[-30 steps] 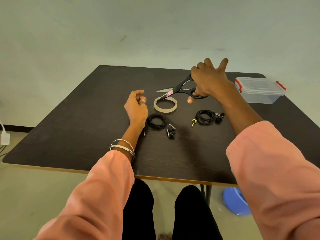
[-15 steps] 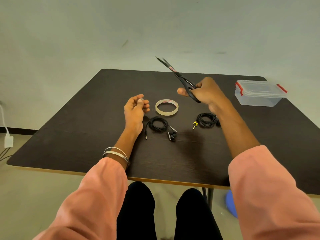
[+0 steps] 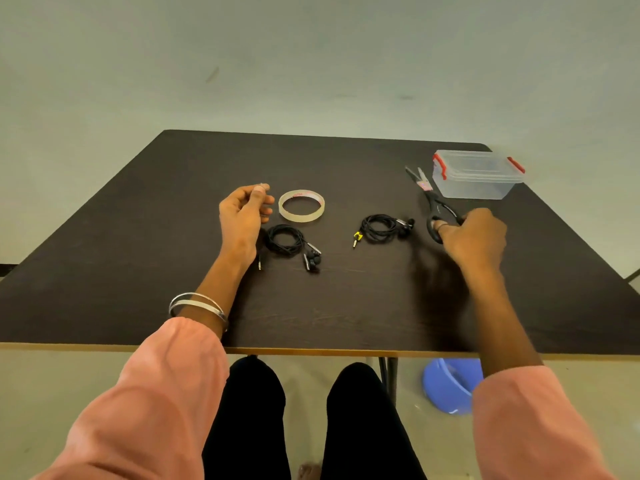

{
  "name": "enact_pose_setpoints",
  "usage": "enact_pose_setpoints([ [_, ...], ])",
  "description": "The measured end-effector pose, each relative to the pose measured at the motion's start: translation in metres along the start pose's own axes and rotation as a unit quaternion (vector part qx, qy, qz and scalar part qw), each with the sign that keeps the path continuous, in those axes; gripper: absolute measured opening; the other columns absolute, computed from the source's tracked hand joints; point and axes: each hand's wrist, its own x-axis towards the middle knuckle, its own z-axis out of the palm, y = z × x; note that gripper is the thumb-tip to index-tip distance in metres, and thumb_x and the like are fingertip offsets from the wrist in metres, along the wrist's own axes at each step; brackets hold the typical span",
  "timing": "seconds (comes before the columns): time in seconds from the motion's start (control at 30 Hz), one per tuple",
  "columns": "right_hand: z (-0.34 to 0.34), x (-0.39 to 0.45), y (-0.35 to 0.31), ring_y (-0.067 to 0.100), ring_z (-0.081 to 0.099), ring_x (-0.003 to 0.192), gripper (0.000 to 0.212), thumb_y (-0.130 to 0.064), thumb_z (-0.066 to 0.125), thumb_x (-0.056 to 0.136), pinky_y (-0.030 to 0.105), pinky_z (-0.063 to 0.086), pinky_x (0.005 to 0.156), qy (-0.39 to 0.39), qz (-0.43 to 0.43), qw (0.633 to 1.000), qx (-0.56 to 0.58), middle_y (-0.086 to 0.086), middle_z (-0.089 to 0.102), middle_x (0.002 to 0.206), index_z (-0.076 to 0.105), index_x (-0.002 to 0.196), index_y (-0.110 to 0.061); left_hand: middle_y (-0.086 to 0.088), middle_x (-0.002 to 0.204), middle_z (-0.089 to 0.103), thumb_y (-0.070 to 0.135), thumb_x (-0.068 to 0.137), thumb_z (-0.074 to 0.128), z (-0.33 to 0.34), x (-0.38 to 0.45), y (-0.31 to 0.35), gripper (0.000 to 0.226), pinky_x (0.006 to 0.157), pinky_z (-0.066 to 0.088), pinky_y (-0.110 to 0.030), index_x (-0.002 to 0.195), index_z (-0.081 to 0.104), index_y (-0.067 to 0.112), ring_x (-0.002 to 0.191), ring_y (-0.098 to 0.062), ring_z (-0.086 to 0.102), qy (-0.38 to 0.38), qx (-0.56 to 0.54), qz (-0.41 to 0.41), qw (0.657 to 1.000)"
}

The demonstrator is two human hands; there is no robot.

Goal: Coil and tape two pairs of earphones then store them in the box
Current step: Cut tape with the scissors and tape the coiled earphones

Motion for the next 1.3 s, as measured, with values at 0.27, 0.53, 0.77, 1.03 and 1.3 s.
enact_pose_setpoints([
  [0.27,-0.005,-0.031,0.025,0.033,0.055,0.105,0.020,-0.029,0.068,0.087,0.062,0.019,0.105,0.057,0.024,0.977,-0.203,0.012,0.061,0.093,0.058,0.083,-0.012,0.001,0.077,0.067,0.019,0.095,0.057,0.000,-0.002,0.001,0.018,0.059,0.048,-0.021,0.100,0.069,0.007,0.063,-0.009,0.056,0.003,0.018,0.002,1.000],
  [0.53,-0.015,-0.041,0.029,0.036,0.051,0.102,0.018,-0.021,0.064,0.090,0.042,0.041,0.080,0.037,-0.071,0.962,-0.263,0.021,0.064,0.094,0.060,0.094,-0.003,0.003,0.077,0.068,0.020,0.093,0.061,0.001,-0.005,0.002,0.016,0.060,0.050,-0.019,0.101,0.070,0.009,0.063,-0.007,0.058,-0.004,0.056,0.010,0.998],
  [0.77,-0.015,-0.045,0.019,0.038,0.051,0.109,0.019,-0.020,0.056,0.094,0.045,0.041,0.087,0.029,-0.084,0.976,-0.200,0.020,0.062,0.105,0.061,0.099,-0.002,0.001,0.081,0.070,0.015,0.093,0.061,0.002,-0.006,0.005,0.017,0.060,0.049,-0.017,0.109,0.067,0.012,0.066,-0.007,0.061,-0.024,0.074,0.015,0.997],
  [1.03,0.016,-0.052,-0.050,0.019,0.066,0.081,0.012,-0.015,0.064,0.085,0.026,0.051,0.079,-0.104,-0.269,0.954,0.077,0.004,0.074,0.083,0.075,0.085,-0.012,-0.005,0.090,0.072,0.009,0.091,0.064,0.002,-0.012,0.010,0.011,0.059,0.048,-0.014,0.099,0.069,0.006,0.065,-0.004,0.062,-0.052,0.058,0.019,0.997],
  [1.3,0.084,-0.056,-0.131,0.011,0.067,0.092,0.031,-0.009,0.073,0.082,0.010,0.051,0.079,-0.293,-0.312,0.877,0.218,0.005,0.072,0.103,0.068,0.113,-0.008,-0.001,0.073,0.073,0.005,0.086,0.067,-0.014,-0.010,0.010,0.009,0.059,0.053,-0.019,0.095,0.070,0.005,0.060,-0.010,0.064,-0.119,-0.025,-0.015,0.992],
])
